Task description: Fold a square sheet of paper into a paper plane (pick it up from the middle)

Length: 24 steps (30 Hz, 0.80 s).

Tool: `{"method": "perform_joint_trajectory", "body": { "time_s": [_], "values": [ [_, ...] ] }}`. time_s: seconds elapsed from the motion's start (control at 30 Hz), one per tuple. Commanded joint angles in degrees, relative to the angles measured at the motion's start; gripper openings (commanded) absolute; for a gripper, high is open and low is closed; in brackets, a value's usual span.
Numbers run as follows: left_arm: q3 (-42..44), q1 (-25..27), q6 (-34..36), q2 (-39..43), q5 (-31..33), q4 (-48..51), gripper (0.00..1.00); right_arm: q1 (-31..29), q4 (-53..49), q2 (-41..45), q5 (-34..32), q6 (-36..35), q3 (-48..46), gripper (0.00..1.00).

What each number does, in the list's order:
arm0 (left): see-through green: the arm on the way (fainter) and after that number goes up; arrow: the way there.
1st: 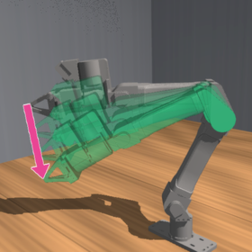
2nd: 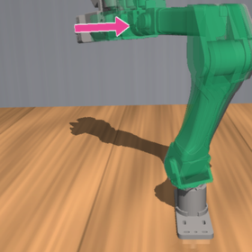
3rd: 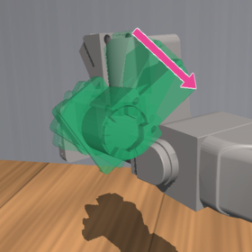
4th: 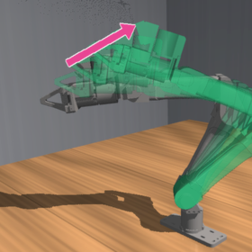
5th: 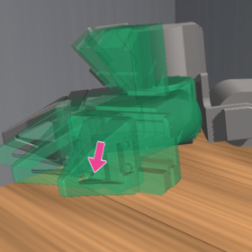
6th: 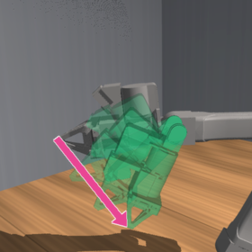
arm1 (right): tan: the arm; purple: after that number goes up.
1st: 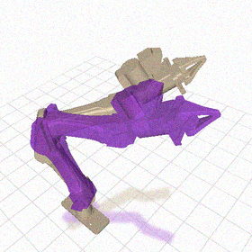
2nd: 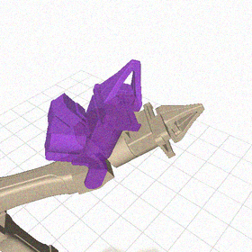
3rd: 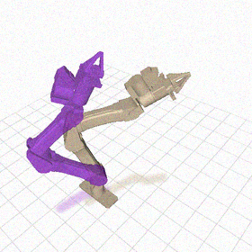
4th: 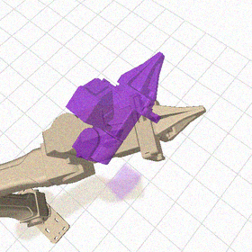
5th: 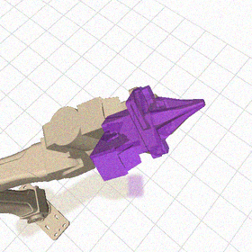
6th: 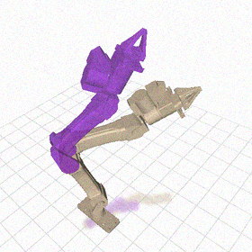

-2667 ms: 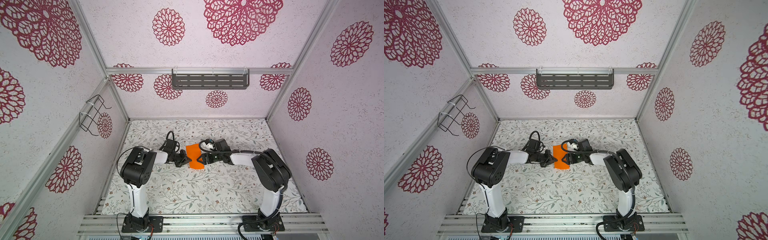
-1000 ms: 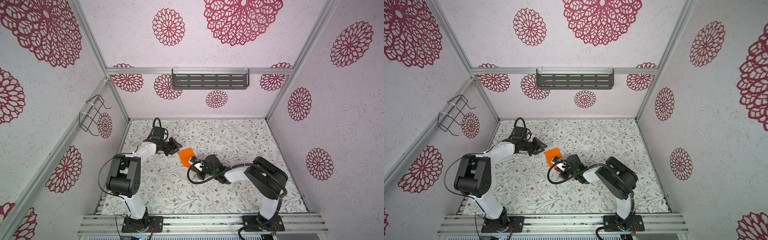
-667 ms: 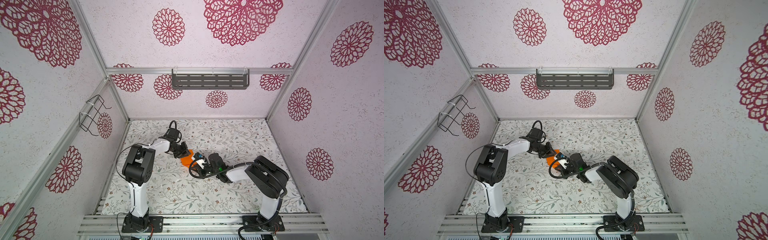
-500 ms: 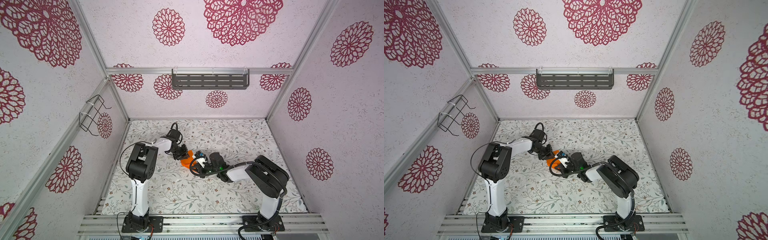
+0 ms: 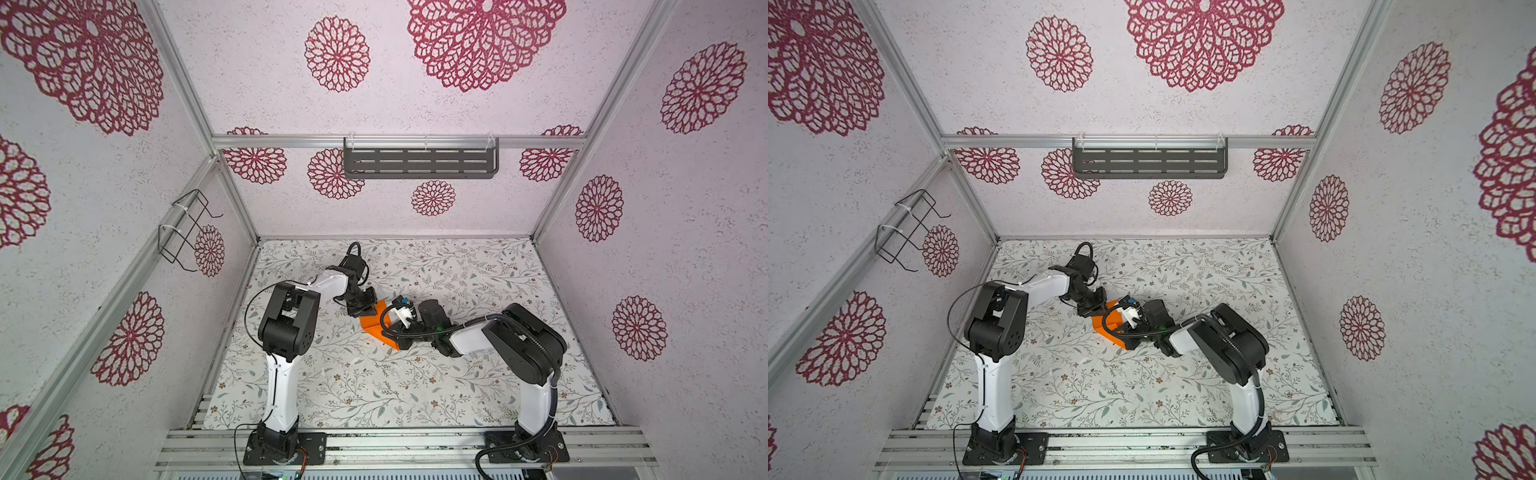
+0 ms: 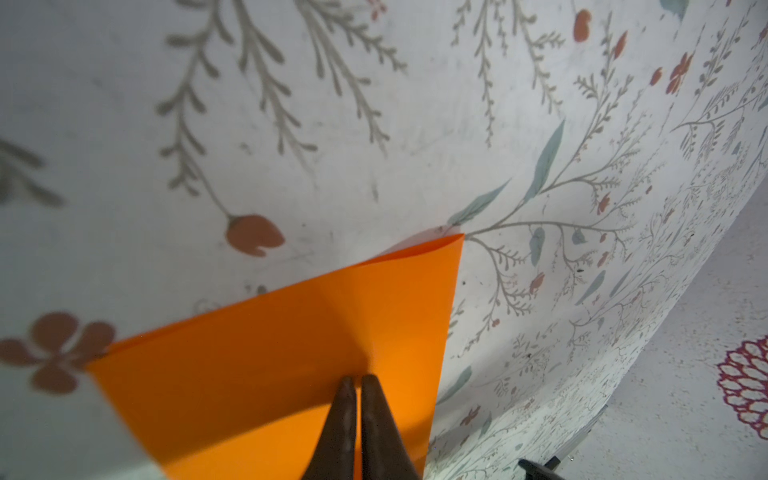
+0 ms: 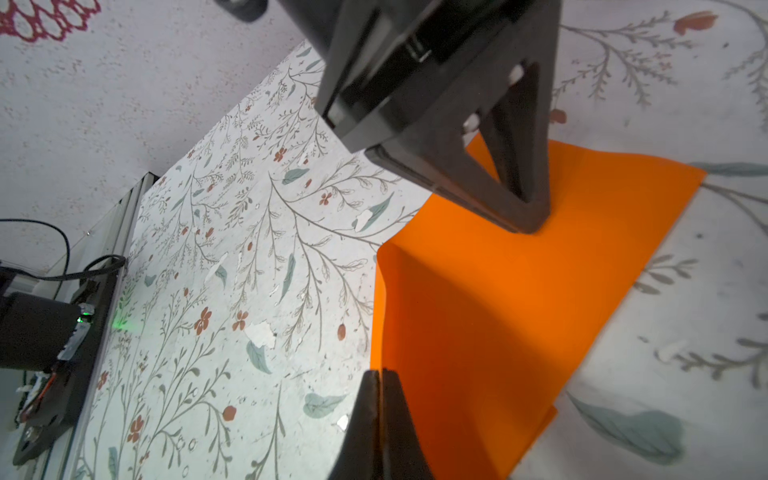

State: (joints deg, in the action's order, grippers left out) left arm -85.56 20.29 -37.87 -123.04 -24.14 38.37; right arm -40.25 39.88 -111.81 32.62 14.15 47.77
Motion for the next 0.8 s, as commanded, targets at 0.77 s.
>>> {"method": "perform_joint_trajectory", "body": {
  "time_s": [0.77],
  "values": [
    [1.10,0.57,1.30,-2.94,1.82,1.99,0.09,1.05,-6.40,-0.78,5.12,9.95,6.20,0.24]
  ]
}}
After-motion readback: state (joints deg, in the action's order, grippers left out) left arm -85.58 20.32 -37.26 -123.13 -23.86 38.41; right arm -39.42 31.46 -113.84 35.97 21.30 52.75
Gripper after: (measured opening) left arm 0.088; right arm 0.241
